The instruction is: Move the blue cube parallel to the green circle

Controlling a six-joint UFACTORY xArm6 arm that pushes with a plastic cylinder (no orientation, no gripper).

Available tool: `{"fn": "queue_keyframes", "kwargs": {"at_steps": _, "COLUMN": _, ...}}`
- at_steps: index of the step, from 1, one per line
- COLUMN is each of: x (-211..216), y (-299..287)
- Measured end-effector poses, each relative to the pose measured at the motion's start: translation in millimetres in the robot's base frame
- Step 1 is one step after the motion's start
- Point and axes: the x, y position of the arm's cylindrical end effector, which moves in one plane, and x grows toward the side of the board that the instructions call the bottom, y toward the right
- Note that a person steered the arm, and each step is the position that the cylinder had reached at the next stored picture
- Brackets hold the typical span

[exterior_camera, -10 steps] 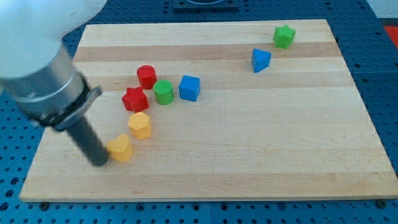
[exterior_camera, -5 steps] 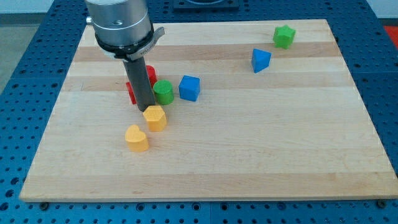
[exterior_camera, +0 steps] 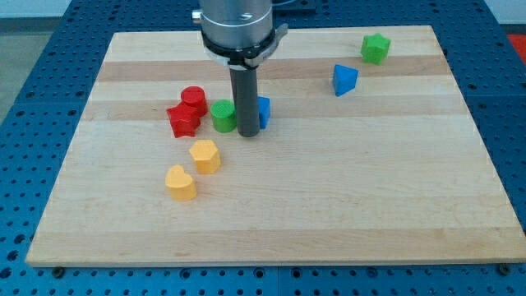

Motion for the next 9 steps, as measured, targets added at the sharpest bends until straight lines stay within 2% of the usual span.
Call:
{"fn": "queue_keyframes", "kwargs": {"at_steps": 1, "x": 0, "y": 0}}
{"fn": "queue_keyframes", "kwargs": {"at_steps": 2, "x": 18, "y": -24}}
{"fn": "queue_keyframes", "kwargs": {"at_steps": 5, "x": 14, "y": -31}}
{"fn": "queue_keyframes", "kwargs": {"at_steps": 7, "x": 29, "y": -52}}
{"fn": "queue_keyframes", "kwargs": {"at_steps": 8, "x": 20, "y": -52}}
{"fn": "queue_keyframes", "kwargs": {"at_steps": 9, "x": -15, "y": -52}}
